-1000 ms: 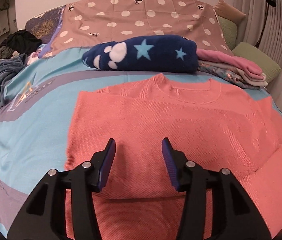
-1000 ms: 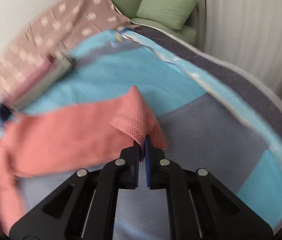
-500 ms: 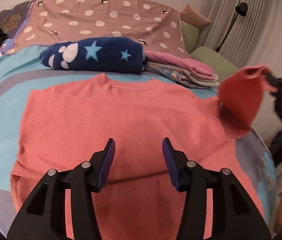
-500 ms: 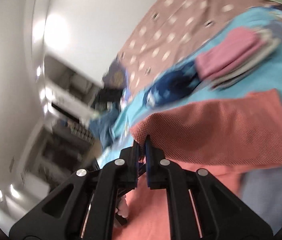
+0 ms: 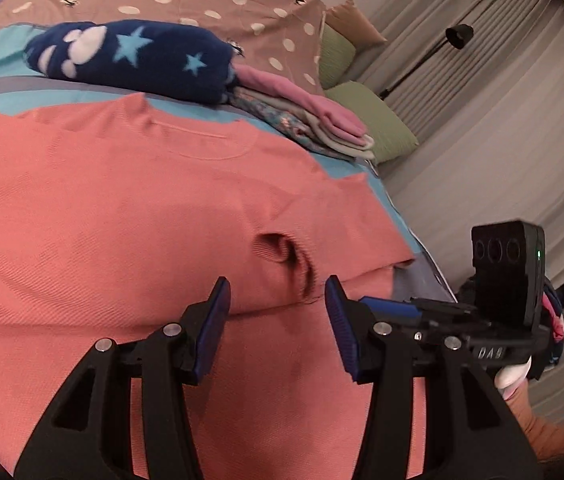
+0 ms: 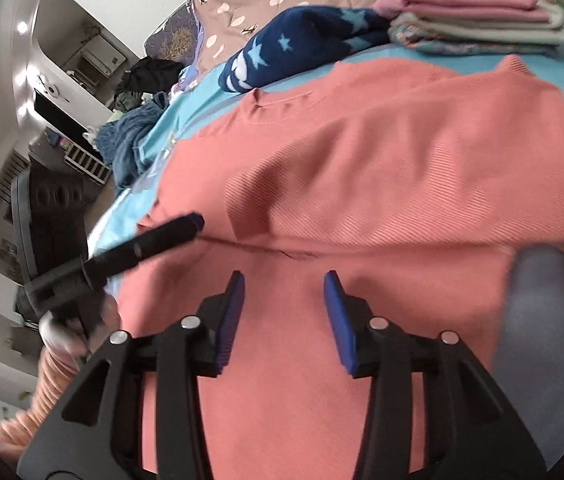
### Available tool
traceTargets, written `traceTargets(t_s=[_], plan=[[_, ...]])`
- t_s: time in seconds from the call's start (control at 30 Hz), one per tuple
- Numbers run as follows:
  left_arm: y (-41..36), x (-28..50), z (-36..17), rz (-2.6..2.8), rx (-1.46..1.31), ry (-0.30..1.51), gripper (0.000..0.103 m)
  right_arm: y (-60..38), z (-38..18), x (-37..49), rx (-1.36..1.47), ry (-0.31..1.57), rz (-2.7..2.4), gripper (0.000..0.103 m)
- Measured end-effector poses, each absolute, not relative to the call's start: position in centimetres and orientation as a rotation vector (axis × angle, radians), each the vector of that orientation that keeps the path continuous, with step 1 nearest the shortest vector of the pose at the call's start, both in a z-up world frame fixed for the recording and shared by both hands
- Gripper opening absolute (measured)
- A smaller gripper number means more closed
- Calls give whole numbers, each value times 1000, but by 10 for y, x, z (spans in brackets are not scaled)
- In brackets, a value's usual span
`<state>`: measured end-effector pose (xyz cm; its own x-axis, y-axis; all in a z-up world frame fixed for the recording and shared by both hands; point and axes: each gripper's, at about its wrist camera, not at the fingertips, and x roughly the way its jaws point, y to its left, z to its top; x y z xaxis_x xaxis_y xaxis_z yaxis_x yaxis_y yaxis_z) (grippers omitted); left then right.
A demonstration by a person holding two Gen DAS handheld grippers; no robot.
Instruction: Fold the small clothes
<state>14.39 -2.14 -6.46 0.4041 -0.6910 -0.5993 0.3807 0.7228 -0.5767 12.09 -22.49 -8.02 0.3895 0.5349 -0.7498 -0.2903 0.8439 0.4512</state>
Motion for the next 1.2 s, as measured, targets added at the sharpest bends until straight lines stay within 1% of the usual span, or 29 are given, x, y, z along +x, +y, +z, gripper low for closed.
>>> traceTargets(t_s=[0.07, 0.17, 0.2, 0.23, 0.27, 0.3, 0.43, 0.53, 0.63, 0.73, 0.8, 0.93, 1.07, 1.17, 1.2], plan=[[-37, 152, -69, -735, -387, 971, 50, -238, -81, 112, 265, 1035, 503, 47], [-55, 169, -79, -743, -438, 1041, 50, -262, -84, 101, 314, 1022, 461, 48], [-58, 172, -81, -737, -450, 1046, 45, -267, -84, 95, 324, 1018, 452, 48], [-62, 178, -80, -724, -461, 1042, 23, -275, -84, 93, 336, 1013, 434, 48], [-66, 185, -75, -719, -468, 1030, 9, -279, -84, 91, 342, 1009, 425, 48], [-68, 187, -70, -720, -473, 1014, 4, -283, -83, 88, 350, 1005, 414, 48], [-59, 171, -11, -755, -450, 809, 4, -304, -76, 77, 370, 970, 375, 48], [-37, 147, 21, -694, -349, 725, 4, -311, -71, 75, 337, 941, 335, 51], [-6, 139, 15, -583, -280, 721, 4, -316, -70, 72, 289, 921, 293, 54], [25, 144, -6, -505, -338, 770, 4, -309, -78, 78, 228, 932, 250, 56], [35, 145, -10, -489, -355, 776, 4, -299, -84, 85, 192, 947, 224, 56], [40, 146, 12, -483, -315, 722, 4, -280, -87, 97, 155, 951, 212, 56], [46, 141, 65, -489, -284, 588, 4, -276, -81, 101, 138, 928, 189, 56], [59, 139, 66, -432, -242, 586, 5, -280, -81, 101, 130, 925, 161, 57], [65, 141, 59, -418, -239, 600, 8, -282, -82, 101, 127, 928, 153, 58]])
